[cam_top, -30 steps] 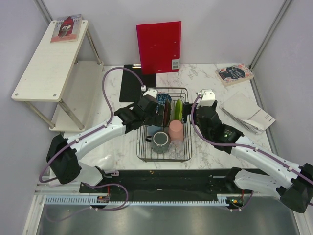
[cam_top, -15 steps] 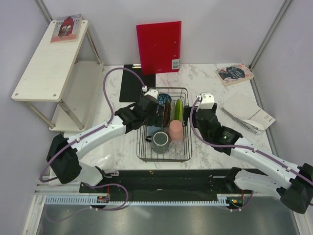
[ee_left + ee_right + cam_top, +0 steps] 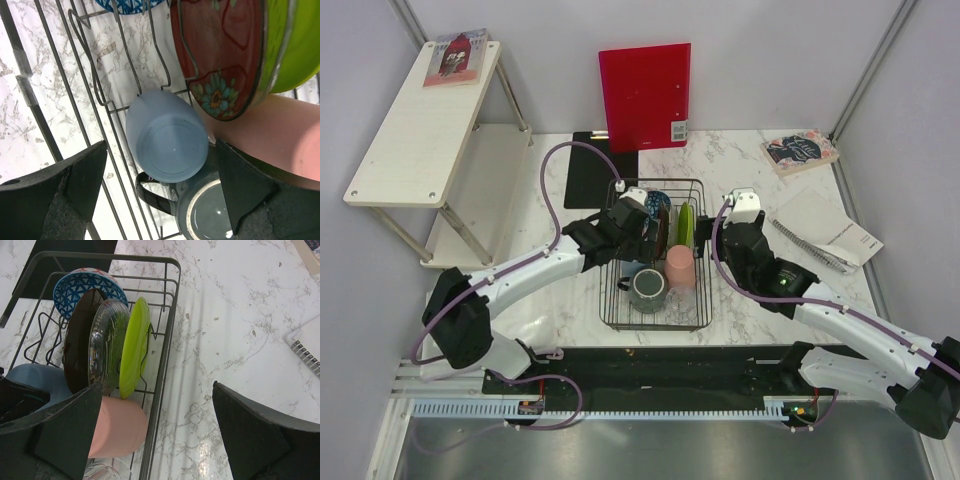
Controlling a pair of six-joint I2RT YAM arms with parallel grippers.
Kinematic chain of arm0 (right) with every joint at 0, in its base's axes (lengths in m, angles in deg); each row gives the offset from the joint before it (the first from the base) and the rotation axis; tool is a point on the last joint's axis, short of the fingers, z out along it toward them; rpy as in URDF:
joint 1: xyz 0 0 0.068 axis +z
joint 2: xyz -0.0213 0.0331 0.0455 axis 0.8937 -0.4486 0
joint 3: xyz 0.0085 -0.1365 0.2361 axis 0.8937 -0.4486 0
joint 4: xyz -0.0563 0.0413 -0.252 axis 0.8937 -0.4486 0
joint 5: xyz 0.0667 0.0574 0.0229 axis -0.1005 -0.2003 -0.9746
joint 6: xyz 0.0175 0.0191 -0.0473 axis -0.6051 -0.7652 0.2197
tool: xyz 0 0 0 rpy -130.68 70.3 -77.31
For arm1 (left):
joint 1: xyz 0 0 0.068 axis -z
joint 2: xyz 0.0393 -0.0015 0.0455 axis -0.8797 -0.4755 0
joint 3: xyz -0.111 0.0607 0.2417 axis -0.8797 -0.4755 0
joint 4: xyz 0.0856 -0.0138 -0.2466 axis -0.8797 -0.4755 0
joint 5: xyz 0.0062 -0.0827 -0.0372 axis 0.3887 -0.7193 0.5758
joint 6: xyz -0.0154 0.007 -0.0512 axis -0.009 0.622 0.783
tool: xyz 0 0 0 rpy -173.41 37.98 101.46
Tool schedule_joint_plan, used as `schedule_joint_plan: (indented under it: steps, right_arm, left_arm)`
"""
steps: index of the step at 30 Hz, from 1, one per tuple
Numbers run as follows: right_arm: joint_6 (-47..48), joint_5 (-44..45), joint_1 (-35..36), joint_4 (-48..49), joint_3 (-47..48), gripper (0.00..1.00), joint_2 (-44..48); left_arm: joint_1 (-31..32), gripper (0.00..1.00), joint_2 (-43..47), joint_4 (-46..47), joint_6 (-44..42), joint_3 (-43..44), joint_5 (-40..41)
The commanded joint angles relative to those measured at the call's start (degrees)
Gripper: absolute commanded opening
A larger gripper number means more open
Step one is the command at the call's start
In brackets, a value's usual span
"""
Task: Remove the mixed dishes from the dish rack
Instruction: Pick up the cup from the dish rack.
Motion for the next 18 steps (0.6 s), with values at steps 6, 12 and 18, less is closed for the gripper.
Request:
schedule_joint_plan:
  steps: [6, 12, 18]
  right_arm:
    - [0.2, -0.3, 0.1, 1.5, -0.1, 0.98, 0.0]
    - [0.2, 0.1, 0.0, 1.4, -0.3, 0.98, 0.1]
    - [0.1, 0.0, 0.0, 1.2, -0.2, 0.98, 0.3]
  left_arm:
    - [0.2, 0.84, -2.7, 3.0, 0.3, -1.4, 1.7]
    - [0.1, 0.58, -1.0, 4.1, -0.2, -1.8, 3.2]
    - [0.1, 0.15, 3.5, 3.5, -1.4, -1.9, 3.8]
